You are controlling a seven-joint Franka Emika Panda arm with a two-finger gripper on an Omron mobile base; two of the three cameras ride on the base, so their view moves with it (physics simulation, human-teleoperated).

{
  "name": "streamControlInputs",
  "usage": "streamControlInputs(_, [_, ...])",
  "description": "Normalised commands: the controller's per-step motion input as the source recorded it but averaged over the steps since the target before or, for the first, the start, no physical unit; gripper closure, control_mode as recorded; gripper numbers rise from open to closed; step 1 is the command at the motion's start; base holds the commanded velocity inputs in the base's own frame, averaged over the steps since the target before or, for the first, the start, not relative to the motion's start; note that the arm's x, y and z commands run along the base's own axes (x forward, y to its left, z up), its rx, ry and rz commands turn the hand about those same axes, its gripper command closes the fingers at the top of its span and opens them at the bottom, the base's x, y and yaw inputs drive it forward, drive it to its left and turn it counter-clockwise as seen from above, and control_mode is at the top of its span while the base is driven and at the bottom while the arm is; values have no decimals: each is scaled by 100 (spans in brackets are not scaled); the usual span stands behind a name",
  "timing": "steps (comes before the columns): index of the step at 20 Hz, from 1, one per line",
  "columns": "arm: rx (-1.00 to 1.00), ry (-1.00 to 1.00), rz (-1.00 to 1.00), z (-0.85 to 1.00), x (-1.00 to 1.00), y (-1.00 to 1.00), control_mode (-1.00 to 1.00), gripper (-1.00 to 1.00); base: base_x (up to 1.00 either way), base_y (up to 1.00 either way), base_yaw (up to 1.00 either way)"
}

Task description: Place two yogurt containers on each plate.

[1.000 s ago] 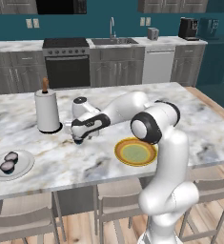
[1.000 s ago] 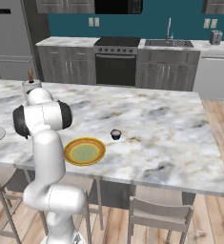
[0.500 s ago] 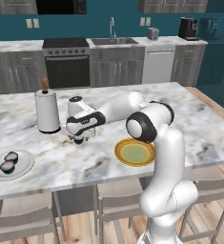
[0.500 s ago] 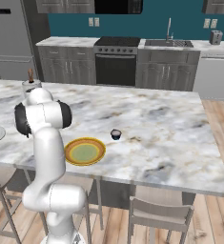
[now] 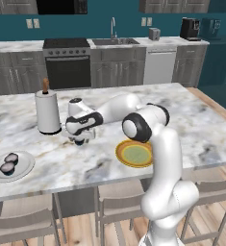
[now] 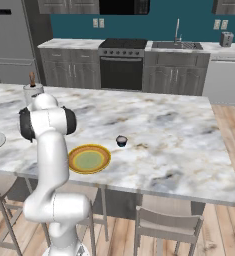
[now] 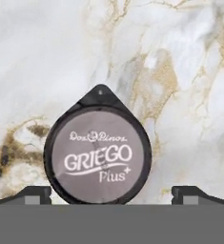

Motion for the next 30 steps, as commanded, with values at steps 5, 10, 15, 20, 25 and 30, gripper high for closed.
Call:
streamControlInputs(5, [0, 0, 0, -21, 19, 2, -100, -100, 0, 0, 0])
streamControlInputs(10, [0, 0, 0, -15, 28, 10, -100, -100, 0, 0, 0])
streamControlInputs(15, [0, 0, 0, -15, 23, 0, -100, -100, 0, 0, 0])
streamControlInputs(20, [0, 0, -1, -19, 25, 0, -100, 100, 0, 0, 0])
streamControlInputs(25, [0, 0, -1, -1, 0, 0, -100, 100, 0, 0, 0])
streamControlInputs(30, [0, 0, -3, 0, -19, -30, -100, 100, 0, 0, 0])
